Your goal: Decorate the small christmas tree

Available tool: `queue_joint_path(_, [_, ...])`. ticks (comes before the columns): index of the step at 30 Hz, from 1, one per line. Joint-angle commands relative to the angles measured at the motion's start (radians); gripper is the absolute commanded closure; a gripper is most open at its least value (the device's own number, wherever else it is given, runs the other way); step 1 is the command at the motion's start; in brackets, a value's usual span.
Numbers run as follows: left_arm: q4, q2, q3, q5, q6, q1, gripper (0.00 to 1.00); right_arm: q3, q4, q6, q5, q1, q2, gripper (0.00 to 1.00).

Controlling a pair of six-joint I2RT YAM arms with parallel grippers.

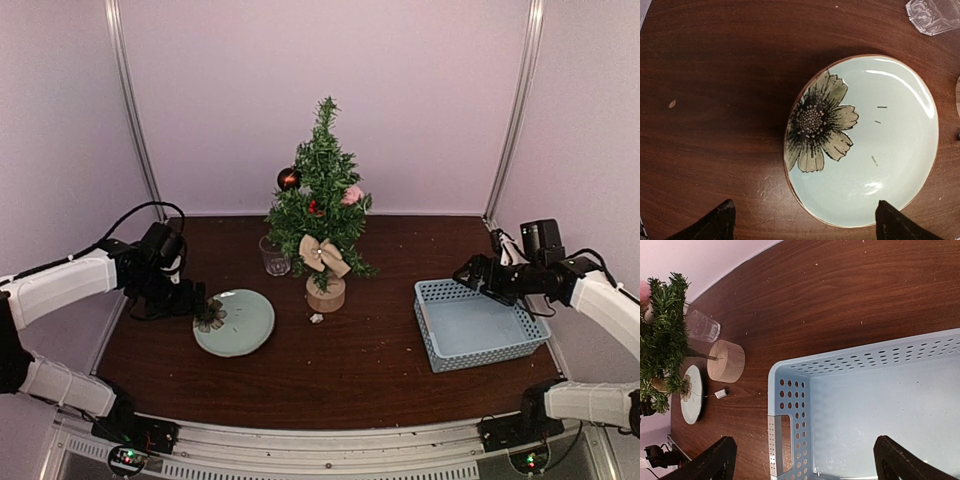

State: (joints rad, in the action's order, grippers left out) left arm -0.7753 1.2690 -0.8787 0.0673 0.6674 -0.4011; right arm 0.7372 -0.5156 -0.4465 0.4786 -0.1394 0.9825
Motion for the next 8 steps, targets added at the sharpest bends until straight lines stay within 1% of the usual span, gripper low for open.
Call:
queue_joint_path(1, [0.103, -0.040, 0.045, 0.002, 0.027, -0.002, 0.02, -0.045, 0.088, 0.034, -0.008, 0.003, 0.011, 0.01])
queue_joint_path(8, [0.125, -0.025, 0.054, 0.017, 0.045, -0.002, 0.03, -0.094, 0.167, 0.025, 0.006, 0.003, 0.017, 0.01])
